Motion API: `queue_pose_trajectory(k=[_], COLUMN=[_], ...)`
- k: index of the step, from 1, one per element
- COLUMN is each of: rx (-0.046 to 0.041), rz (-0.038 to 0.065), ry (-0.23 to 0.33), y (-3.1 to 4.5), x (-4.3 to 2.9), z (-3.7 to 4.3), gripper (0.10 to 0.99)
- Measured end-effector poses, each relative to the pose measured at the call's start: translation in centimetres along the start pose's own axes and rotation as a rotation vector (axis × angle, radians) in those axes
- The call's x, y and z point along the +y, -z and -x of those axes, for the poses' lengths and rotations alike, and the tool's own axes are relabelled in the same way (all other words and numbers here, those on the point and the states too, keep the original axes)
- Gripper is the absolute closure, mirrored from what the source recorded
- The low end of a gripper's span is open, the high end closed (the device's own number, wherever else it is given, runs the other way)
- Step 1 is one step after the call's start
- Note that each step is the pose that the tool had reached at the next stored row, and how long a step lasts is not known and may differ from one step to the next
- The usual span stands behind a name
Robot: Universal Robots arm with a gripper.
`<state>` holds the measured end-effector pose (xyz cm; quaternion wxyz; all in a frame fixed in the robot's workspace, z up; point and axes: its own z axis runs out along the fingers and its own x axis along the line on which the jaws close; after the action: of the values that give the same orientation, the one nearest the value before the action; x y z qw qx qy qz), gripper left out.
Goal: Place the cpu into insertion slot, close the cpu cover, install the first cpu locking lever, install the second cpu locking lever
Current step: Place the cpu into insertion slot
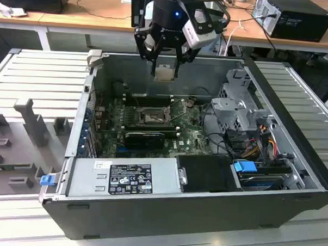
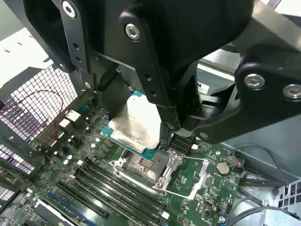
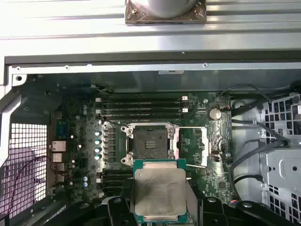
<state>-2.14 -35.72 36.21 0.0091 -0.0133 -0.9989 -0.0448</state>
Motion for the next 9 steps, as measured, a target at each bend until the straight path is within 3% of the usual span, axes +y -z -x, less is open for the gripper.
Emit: queue_pose_trajectory(k=[9], rx=[-0.0044], rz=[0.001], ry=[-0.049], y=[0.00], x=[0.00], z=[-0.01], gripper=[0.557])
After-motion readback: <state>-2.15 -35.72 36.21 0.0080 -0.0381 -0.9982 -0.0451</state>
